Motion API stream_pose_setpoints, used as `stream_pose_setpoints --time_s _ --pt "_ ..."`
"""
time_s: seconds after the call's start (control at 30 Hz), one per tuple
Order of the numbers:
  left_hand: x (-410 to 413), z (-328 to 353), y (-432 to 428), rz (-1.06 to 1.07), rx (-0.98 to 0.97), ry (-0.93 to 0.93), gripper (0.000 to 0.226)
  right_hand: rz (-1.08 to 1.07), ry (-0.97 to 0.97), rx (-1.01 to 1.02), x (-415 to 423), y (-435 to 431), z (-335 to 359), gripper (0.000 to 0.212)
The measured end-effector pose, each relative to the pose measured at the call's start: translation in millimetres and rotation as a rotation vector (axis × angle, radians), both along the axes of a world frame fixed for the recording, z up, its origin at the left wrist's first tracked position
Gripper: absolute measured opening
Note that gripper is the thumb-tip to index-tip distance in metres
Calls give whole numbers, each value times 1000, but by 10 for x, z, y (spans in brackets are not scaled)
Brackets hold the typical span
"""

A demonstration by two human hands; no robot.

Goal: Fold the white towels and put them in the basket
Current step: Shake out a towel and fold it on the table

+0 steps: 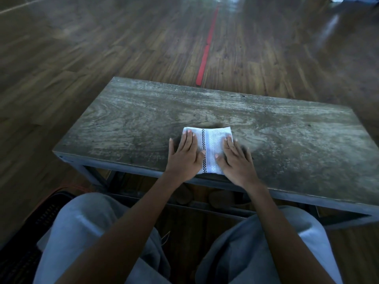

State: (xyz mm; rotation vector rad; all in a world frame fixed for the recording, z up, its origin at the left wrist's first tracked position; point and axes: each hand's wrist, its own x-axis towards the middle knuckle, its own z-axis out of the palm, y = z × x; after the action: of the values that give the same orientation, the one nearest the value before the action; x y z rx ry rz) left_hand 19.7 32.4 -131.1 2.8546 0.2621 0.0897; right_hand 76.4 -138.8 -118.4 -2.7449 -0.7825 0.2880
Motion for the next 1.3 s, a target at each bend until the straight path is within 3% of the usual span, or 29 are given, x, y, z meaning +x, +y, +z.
stream_pose_setpoints --time_s 0.17,0.27,0.47,0.57,0.67,0.8,0.9,1.03,1.17,1.3 --pt "-64 44 4 172 -198 66 64 -193 177 205 13 -71 69 75" --pt "-73 104 50 269 -337 -15 61 -334 152 258 119 -99 200 71" --pt "34 337 47 393 -322 -6 56 -361 29 88 188 21 190 55" --pt "69 339 13 397 -353 49 52 -403 -9 130 169 46 220 49" --pt "47 361 -25 377 -407 13 51 -425 94 227 172 28 182 42" --pt "-50 401 -74 364 -725 -162 48 -453 196 442 116 5 190 44" --pt "-194 433 -83 445 -1055 -268 46 -484 290 703 -37 10 284 33" --pt "-481 613 -24 549 -1364 -375 47 -427 272 938 -328 110 520 31" --pt "-860 807 219 553 -1376 -482 53 -215 203 1059 -607 341 783 28" --pt "-1378 1063 524 564 -1176 -624 42 -59 228 1058 -889 780 1047 21"
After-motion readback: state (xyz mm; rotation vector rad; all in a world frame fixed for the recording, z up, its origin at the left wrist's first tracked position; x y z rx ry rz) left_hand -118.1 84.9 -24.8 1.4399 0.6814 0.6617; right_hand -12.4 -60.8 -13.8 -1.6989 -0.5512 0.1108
